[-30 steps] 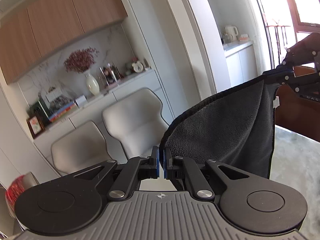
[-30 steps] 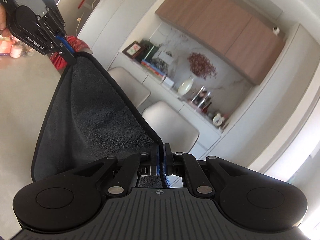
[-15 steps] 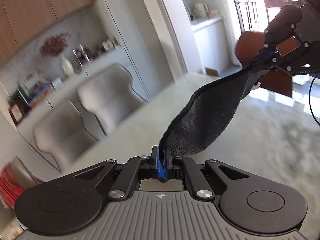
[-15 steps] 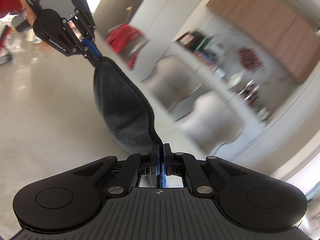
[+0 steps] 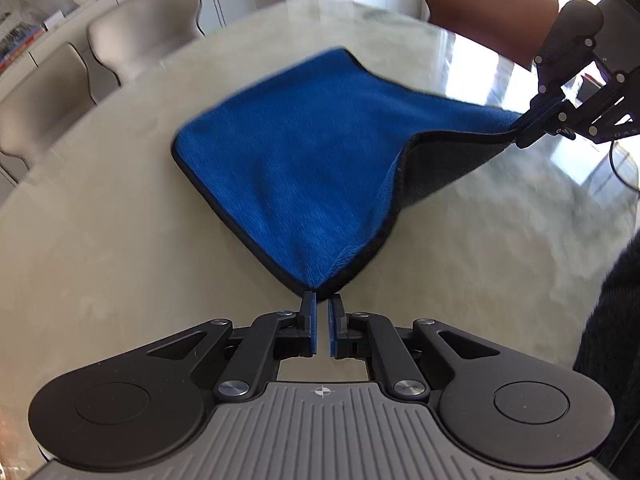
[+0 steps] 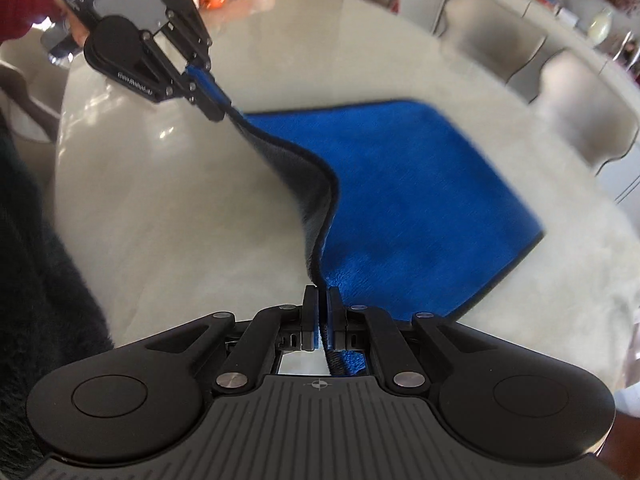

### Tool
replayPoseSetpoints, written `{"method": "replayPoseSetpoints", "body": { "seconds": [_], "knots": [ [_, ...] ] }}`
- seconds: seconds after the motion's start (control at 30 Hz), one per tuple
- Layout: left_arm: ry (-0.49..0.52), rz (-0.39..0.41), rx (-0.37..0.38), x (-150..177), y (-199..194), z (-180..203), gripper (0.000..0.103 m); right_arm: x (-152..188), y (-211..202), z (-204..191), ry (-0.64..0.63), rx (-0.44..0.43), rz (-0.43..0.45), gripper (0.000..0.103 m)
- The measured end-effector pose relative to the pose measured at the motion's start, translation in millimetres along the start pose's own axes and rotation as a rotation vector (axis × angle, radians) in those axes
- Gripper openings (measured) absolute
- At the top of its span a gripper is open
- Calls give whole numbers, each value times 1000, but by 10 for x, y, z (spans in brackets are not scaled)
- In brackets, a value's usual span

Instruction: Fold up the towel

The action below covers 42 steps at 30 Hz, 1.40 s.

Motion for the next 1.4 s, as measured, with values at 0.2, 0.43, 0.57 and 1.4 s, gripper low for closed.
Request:
{"method": "replayPoseSetpoints", "body": {
  "seconds": [0.2,0.43,0.57,1.4],
  "knots": [
    [51,-101,-61,165,2,-133,8,116,117,-43,67,-88,-73,8],
    [37,16,-87,-385,86,-319,9,-1,160,629,201,68,-11,10],
    [23,73,-50,-684,280,-231,12,4,256,910,318,132,27,11],
    [-194,10,99,-827,827,-142,17,-507,978,3104,681,180,88,32]
  ]
}}
Point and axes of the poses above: each gripper's, at about its wrist camera, not at the fingertips, and y roughly the way its jaws point, z to its right, x to its underside, the point moved 7 cm from there along y, roughly the way its jaws point, and after that the axes turned 4 degrees about z, right-handed, at the moved point
